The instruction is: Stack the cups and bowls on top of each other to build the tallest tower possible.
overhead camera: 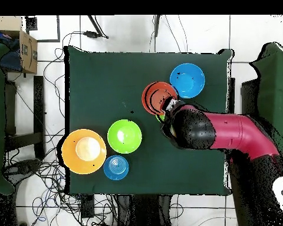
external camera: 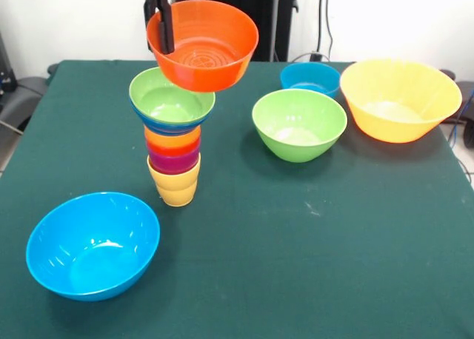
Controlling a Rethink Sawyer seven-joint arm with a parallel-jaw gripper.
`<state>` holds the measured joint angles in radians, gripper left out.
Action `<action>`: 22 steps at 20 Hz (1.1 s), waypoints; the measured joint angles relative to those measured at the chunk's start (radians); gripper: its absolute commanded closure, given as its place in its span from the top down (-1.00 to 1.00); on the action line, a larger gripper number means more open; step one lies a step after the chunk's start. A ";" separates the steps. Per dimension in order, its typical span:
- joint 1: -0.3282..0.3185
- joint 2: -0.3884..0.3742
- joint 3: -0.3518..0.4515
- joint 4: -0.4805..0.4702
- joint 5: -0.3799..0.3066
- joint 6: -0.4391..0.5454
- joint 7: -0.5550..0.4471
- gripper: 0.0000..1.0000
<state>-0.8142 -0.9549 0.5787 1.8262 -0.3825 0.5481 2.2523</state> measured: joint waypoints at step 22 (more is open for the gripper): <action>-0.061 0.002 0.036 0.026 -0.136 0.000 0.000 -1.00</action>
<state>-0.8749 -0.9534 0.6143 1.8521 -0.5184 0.5479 2.2523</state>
